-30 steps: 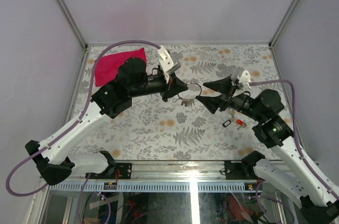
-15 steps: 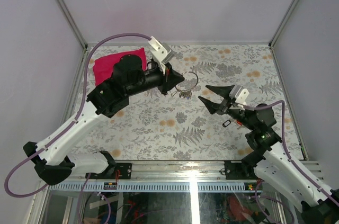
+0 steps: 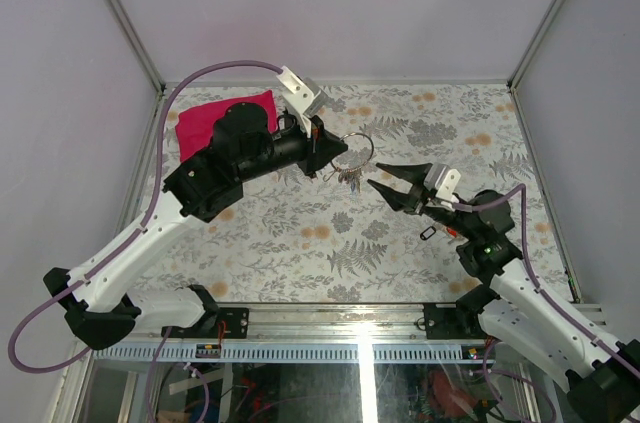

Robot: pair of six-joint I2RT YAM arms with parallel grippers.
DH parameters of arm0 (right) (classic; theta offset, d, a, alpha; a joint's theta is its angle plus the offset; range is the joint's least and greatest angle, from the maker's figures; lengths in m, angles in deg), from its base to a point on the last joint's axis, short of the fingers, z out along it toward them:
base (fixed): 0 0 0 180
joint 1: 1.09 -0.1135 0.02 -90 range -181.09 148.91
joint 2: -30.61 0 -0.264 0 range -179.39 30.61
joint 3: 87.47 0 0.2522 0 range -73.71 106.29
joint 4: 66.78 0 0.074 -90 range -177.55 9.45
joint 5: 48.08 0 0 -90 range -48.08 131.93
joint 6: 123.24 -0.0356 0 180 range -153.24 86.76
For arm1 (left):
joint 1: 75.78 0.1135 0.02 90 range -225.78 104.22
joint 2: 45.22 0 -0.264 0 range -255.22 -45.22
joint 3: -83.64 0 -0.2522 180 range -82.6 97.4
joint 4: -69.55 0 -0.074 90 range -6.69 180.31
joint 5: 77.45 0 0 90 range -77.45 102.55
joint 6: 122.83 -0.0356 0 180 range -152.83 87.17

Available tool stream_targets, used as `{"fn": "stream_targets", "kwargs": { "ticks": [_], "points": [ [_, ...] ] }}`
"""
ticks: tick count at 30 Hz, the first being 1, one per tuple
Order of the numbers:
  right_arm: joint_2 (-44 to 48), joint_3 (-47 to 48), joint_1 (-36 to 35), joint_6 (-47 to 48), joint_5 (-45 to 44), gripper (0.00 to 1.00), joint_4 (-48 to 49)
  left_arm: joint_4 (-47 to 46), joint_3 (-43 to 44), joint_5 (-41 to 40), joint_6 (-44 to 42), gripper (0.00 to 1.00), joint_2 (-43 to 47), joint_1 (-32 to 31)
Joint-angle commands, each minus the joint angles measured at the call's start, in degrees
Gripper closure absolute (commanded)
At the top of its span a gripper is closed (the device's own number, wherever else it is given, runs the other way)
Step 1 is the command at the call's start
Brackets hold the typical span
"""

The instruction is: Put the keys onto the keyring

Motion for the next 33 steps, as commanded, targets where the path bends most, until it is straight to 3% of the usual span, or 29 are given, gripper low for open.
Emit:
{"fn": "stream_targets", "kwargs": {
  "ticks": [1, 5, 11, 23, 33],
  "points": [
    [-0.78, 1.17, -0.27, -0.38, 4.41, 0.55, 5.14, -3.53, 2.06, -0.83, 0.8, 1.0, -0.12, -0.14],
    [-1.81, 1.32, -0.27, -0.51, 4.38, 0.54, 5.38, -4.19, 1.66, -0.65, 0.89, 1.0, -0.2, -0.18],
    [-3.39, 1.84, -0.27, -1.5, 2.76, 0.62, 6.53, -3.75, 2.44, 0.09, 0.9, 1.0, -0.75, -0.13],
    [-6.17, 2.57, -0.27, -3.42, 3.82, 0.62, 9.1, -3.8, 2.43, 0.23, 0.98, 1.0, -0.86, -0.12],
    [-6.43, 2.95, -0.28, -2.89, 2.4, 0.71, 8.86, -3.84, 1.95, 0.07, 0.92, 1.0, -0.56, -0.11]
  ]
}}
